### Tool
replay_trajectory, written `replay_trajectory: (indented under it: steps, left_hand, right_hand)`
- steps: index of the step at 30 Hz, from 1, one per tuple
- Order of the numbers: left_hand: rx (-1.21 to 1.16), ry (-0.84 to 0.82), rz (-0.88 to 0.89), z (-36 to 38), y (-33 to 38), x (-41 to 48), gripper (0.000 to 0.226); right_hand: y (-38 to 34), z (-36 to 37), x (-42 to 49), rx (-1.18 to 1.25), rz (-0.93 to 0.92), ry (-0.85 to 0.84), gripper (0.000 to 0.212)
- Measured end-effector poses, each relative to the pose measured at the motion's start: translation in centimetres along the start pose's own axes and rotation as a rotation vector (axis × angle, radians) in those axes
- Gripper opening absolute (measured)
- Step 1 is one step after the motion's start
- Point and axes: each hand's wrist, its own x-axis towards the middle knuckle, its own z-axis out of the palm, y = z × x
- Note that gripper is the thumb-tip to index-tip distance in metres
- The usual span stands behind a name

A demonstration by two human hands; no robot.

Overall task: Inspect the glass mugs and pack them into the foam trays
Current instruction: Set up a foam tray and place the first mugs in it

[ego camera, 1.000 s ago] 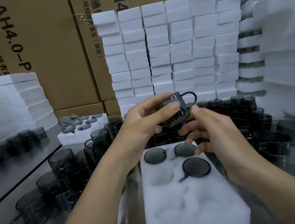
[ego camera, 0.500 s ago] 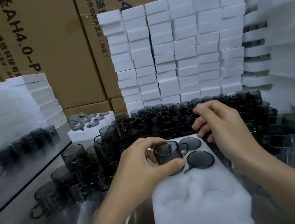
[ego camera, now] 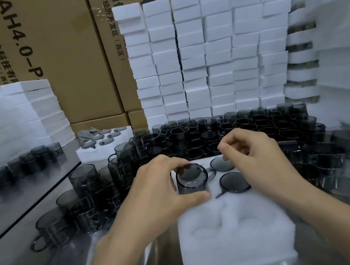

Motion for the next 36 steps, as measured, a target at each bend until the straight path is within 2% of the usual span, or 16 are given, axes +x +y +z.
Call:
replay_trajectory:
  steps: [4, 9, 13, 15, 19, 24, 26, 28, 31, 34, 36]
  left_hand:
    - [-0.011, -0.075, -0.045, -0.1, -0.3, 0.1, 0.055]
    - [0.131, -0.103, -0.047, -0.3, 0.0, 0.6, 0.077]
    - [0.215, -0.024, -0.080, -0.3, 1.2, 1.2, 0.064]
    - [0.261, -0.007, -0.099, -0.2, 1.6, 1.4, 0.067]
    - [0.340, -0.038, -0.080, -0.3, 2.0, 1.1, 0.060]
    - [0.517, -0.138, -0.003, 0.1, 2.3, 0.9, 0.074]
    - [0.428, -0.260, 0.016, 0.8, 2.9, 0.6, 0.090]
    - [0.271, -0.408, 0.030, 1.9, 3.4, 0.3, 0.092]
    - [0.232, -0.524, 0.026, 2.9, 3.5, 0.1, 0.095]
    - [0.151, -0.513, 0.029, 2.4, 3.3, 0.2, 0.092]
    - [0.038, -0.377, 0.024, 1.1, 2.6, 0.3, 0.084]
  right_hand:
    - [0.4, 0.2, -0.1, -0.023, -0.015, 0.006, 0.015]
    - [0.7, 0.2, 0.1, -0.041, -0.025, 0.009, 0.015]
    - [1.0, 0.3, -0.1, -0.066, -0.024, -0.014, 0.015]
    - [1.0, 0.2, -0.1, -0.068, -0.018, -0.008, 0.015]
    - [0.8, 0.2, -0.2, -0.080, -0.018, -0.011, 0.016]
    - [0.6, 0.2, -0.3, -0.088, -0.021, -0.015, 0.017]
    - [0.5, 0.2, -0.4, -0.092, -0.030, -0.015, 0.016]
    - [0.6, 0.2, -0.3, -0.102, -0.037, -0.012, 0.015]
    - [0.6, 0.2, -0.2, -0.111, -0.033, -0.018, 0.016]
    - [0.6, 0.2, -0.3, -0.111, -0.033, -0.028, 0.015]
    - [0.5, 0.2, -0.4, -0.125, -0.048, -0.044, 0.015]
